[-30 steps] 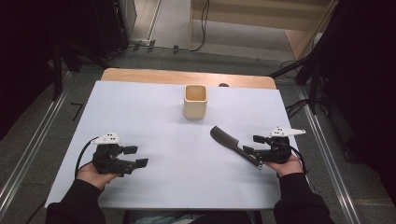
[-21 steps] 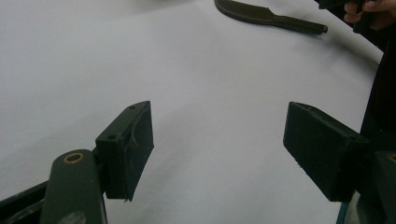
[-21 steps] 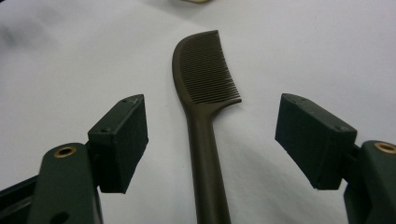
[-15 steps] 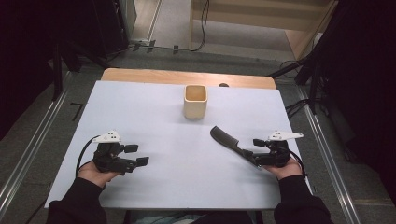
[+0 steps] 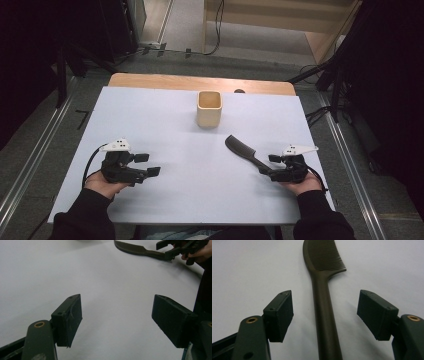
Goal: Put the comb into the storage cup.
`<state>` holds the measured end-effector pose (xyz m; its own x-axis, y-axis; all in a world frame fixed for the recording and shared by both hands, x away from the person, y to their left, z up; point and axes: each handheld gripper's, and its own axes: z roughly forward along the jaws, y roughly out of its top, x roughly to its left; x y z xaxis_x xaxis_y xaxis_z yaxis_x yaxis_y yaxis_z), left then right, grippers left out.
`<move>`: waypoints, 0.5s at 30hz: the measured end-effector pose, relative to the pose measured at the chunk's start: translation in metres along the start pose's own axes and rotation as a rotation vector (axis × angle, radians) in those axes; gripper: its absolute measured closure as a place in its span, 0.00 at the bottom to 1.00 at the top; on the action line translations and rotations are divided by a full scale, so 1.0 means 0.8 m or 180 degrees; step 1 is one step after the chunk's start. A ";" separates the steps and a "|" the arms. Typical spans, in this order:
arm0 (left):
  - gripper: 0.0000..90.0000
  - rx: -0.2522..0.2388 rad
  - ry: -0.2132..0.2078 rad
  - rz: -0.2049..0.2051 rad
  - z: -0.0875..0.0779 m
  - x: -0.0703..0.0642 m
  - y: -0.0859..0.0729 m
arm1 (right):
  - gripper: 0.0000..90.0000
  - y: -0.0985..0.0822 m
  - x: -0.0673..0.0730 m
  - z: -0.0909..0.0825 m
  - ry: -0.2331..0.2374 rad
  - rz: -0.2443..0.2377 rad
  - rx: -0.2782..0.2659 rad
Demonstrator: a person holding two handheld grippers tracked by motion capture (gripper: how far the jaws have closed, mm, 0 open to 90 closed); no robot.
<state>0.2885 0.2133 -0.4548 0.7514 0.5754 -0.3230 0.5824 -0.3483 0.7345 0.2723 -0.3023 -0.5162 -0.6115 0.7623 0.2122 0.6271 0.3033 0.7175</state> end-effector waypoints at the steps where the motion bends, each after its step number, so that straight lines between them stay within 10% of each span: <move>1: 0.28 -0.0005 -0.0002 0.0001 0.000 0.000 0.000 | 0.31 -0.002 0.001 0.000 -0.0012 -0.0018 0.0032; 15: 0.28 -0.0031 -0.0013 -0.0017 0.001 0.002 0.003 | 0.40 -0.018 0.004 -0.007 -0.0101 -0.0173 0.0102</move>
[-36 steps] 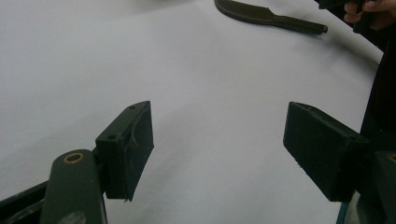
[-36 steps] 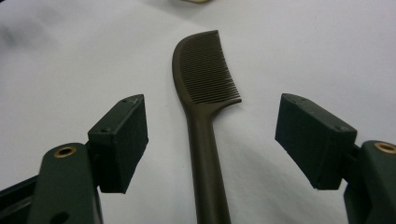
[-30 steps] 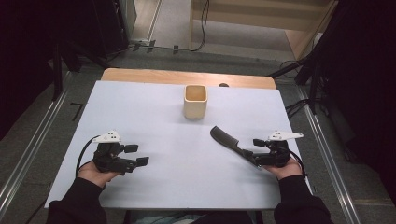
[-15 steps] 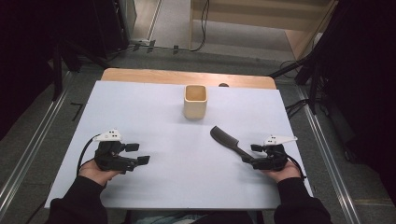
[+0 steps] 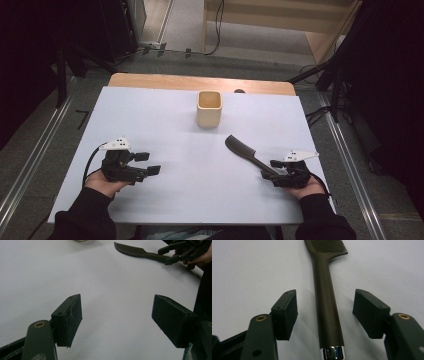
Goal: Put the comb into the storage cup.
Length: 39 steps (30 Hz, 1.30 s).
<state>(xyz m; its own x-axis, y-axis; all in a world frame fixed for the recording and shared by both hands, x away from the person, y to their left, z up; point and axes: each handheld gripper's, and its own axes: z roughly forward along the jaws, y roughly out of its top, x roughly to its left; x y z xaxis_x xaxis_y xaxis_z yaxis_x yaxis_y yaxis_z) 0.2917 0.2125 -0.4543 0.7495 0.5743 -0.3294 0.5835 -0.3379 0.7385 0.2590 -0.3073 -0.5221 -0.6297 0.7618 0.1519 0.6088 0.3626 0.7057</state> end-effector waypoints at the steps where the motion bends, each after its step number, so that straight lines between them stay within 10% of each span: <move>1: 0.28 -0.0001 -0.0001 -0.0003 0.000 0.000 0.000 | 0.42 -0.001 0.000 -0.001 -0.0006 0.0006 -0.0002; 14: 0.28 0.0015 -0.0016 0.0019 0.004 0.000 0.002 | 0.75 -0.003 0.002 -0.003 -0.0036 0.0074 0.0010; 39: 0.28 0.0028 -0.0019 0.0026 0.004 0.000 0.003 | 0.78 0.003 -0.004 -0.005 0.0102 0.0233 0.0025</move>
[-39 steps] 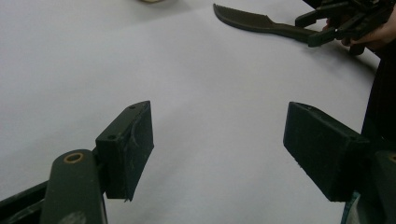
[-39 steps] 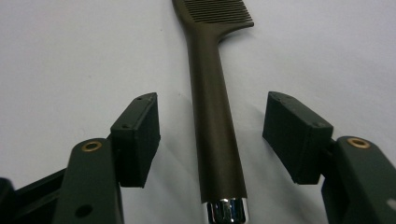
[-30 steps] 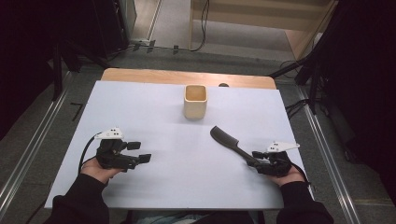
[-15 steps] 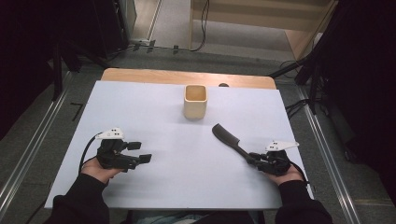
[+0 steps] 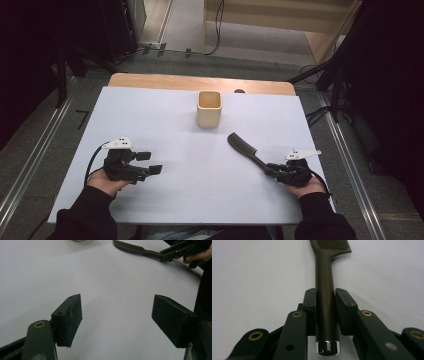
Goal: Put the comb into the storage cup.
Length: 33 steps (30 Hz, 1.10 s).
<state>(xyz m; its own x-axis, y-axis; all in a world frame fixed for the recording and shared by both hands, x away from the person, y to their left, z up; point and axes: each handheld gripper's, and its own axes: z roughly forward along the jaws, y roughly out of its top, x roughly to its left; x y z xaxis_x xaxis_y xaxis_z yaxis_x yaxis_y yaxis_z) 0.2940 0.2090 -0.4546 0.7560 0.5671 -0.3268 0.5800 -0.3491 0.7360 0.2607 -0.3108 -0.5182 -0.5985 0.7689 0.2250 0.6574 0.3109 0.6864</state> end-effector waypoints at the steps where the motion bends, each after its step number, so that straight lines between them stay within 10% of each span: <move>1: 0.28 -0.0003 0.0004 0.0000 0.000 0.000 0.000 | 0.78 0.000 0.000 -0.001 0.0002 0.0001 -0.0006; 33: 0.29 0.0090 -0.0041 0.0005 0.010 -0.005 0.006 | 0.78 0.038 0.007 -0.037 -0.0237 0.0354 -0.0377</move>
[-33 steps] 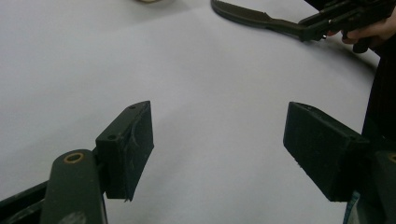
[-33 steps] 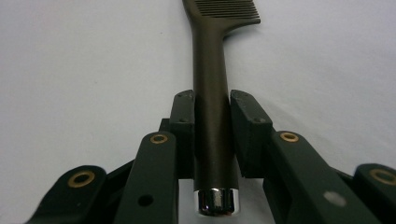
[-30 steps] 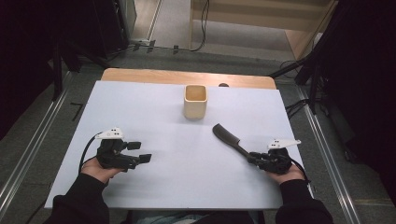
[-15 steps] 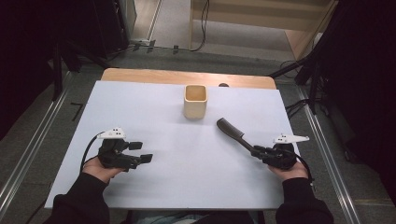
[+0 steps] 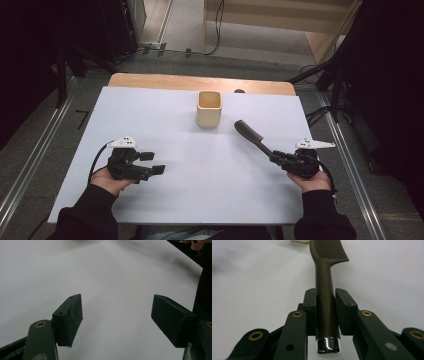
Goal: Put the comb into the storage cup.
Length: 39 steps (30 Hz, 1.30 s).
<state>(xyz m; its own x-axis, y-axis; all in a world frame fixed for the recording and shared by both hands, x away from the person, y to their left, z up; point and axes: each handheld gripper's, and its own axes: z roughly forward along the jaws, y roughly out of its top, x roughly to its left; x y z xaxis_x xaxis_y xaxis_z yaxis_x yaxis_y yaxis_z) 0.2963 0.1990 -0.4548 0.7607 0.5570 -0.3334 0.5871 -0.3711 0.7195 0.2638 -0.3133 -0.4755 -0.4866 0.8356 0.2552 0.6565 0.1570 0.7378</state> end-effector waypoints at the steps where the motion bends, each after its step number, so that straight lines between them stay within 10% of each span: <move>1: 0.29 0.0004 -0.0013 0.0017 0.000 -0.001 0.000 | 0.78 0.002 0.002 0.000 -0.0017 0.0009 -0.0008; 17: 0.28 0.0009 -0.0076 -0.0084 0.011 -0.011 0.010 | 0.78 0.022 0.028 -0.001 -0.0298 0.0280 -0.0102; 39: 0.28 0.0017 -0.0154 -0.0187 0.037 -0.025 0.058 | 0.78 0.034 0.064 0.018 -0.0589 0.0269 -0.0172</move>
<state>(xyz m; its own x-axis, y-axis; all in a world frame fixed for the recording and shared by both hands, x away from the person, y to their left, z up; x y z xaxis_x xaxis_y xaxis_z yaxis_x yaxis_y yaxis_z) 0.3166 0.1485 -0.4331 0.7373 0.5414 -0.4041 0.6325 -0.3430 0.6945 0.2647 -0.2591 -0.4514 -0.3137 0.9278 0.2020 0.6561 0.0580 0.7525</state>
